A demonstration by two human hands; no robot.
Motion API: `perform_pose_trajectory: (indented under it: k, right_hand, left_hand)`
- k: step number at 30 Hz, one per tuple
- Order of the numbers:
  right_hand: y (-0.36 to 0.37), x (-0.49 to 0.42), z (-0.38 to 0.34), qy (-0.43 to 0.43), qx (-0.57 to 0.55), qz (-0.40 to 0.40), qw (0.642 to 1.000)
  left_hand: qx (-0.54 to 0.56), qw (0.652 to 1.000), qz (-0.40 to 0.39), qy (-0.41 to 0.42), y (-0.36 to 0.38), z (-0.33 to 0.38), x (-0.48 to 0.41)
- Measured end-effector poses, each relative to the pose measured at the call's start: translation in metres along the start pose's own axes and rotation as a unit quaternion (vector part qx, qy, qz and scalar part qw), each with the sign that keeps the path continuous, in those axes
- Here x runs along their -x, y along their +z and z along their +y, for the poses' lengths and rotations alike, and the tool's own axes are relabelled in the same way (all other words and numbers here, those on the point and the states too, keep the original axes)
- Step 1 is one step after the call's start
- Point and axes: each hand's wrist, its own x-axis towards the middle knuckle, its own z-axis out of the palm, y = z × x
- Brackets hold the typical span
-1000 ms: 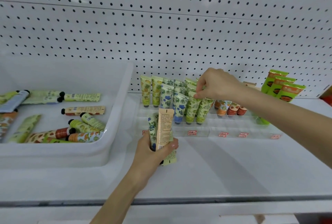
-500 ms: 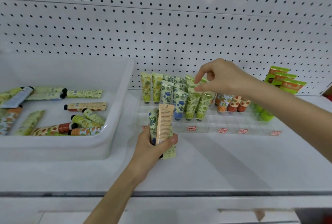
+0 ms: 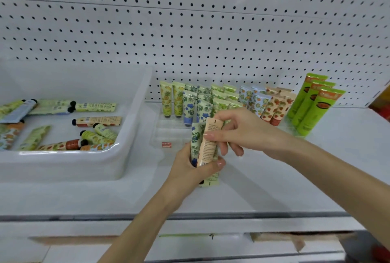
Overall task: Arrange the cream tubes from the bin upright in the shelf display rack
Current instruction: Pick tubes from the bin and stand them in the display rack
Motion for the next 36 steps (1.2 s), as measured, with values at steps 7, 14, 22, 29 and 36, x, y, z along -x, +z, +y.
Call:
perform_pose_trajectory:
  k: [7, 14, 22, 29, 36]
  right_hand:
    - [-0.01, 0.019, 0.003, 0.027, -0.036, 0.05, 0.998]
    - [-0.031, 0.035, 0.014, 0.041, -0.047, 0.142, 0.988]
    - [-0.091, 0.063, 0.04, 0.049, 0.166, 0.174, 0.97]
    - [-0.121, 0.059, 0.075, 0.083, 0.222, 0.277, 0.931]
    - [-0.127, 0.036, 0.102, 0.074, 0.153, 0.374, 0.912]
  left_hand:
    - [0.061, 0.995, -0.067, -0.029, 0.018, 0.004, 0.006]
    - [0.135, 0.985, -0.079, -0.069, 0.026, -0.001, 0.008]
    - [0.104, 0.992, -0.052, -0.055, 0.028, -0.008, -0.01]
    - [0.085, 0.995, -0.046, -0.029, 0.029, -0.018, -0.02]
    - [0.11, 0.992, -0.053, -0.02, 0.027, -0.022, -0.023]
